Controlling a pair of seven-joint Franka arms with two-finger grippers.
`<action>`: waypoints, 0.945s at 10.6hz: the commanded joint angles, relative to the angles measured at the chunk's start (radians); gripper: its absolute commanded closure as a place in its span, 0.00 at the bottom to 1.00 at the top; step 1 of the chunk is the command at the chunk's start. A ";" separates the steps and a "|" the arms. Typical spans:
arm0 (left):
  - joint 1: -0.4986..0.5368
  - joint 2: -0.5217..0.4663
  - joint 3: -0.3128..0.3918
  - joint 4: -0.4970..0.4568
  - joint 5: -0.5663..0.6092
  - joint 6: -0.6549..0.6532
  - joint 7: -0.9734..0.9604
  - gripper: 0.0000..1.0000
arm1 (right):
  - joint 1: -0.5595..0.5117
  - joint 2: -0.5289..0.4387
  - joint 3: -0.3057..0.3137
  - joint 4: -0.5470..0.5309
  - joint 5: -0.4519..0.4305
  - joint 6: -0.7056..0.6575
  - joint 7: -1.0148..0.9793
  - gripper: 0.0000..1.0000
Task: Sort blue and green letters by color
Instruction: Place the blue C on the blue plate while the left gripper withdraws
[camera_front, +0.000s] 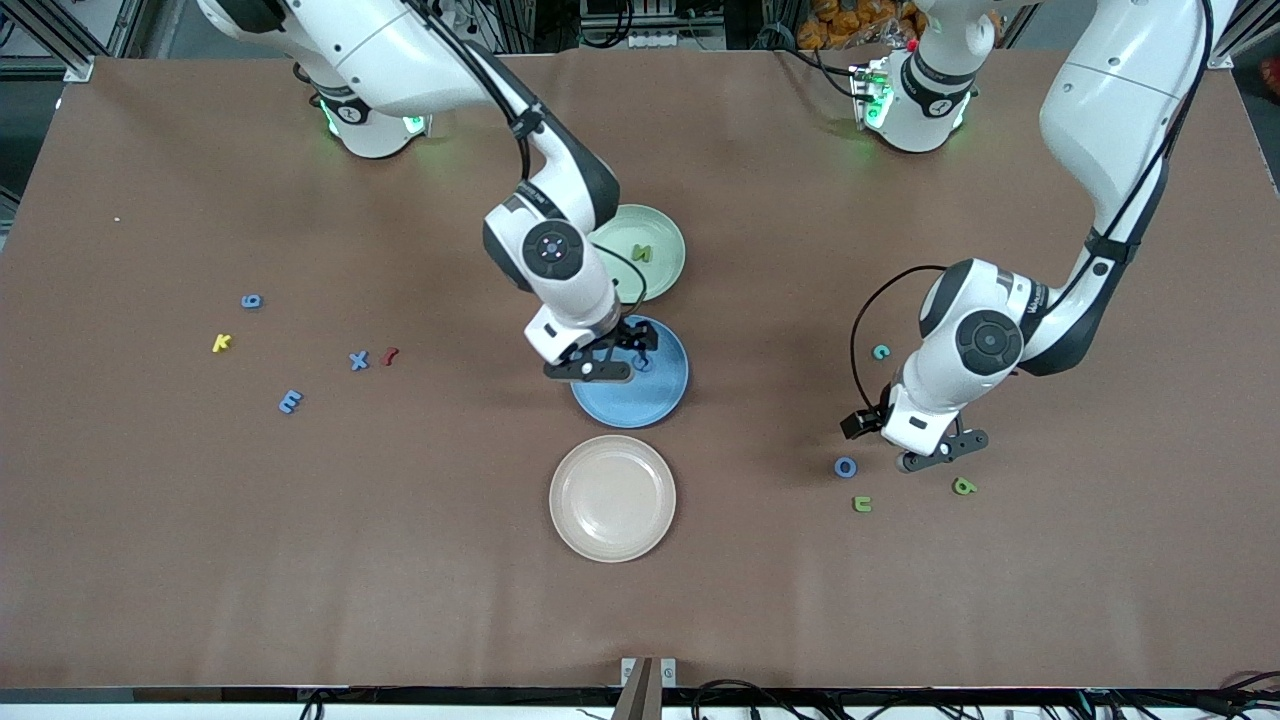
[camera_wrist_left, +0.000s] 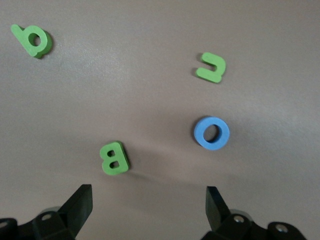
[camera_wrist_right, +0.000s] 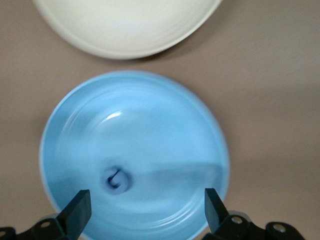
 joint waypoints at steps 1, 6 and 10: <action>-0.011 0.041 0.025 0.049 0.022 -0.009 -0.061 0.03 | -0.139 -0.069 0.004 -0.001 -0.024 -0.156 -0.006 0.00; -0.002 0.078 0.045 0.069 0.026 -0.008 -0.076 0.15 | -0.464 -0.176 -0.003 -0.080 -0.118 -0.230 -0.136 0.00; 0.012 0.091 0.047 0.055 0.027 -0.008 -0.064 0.26 | -0.749 -0.276 -0.005 -0.276 -0.120 -0.130 -0.327 0.00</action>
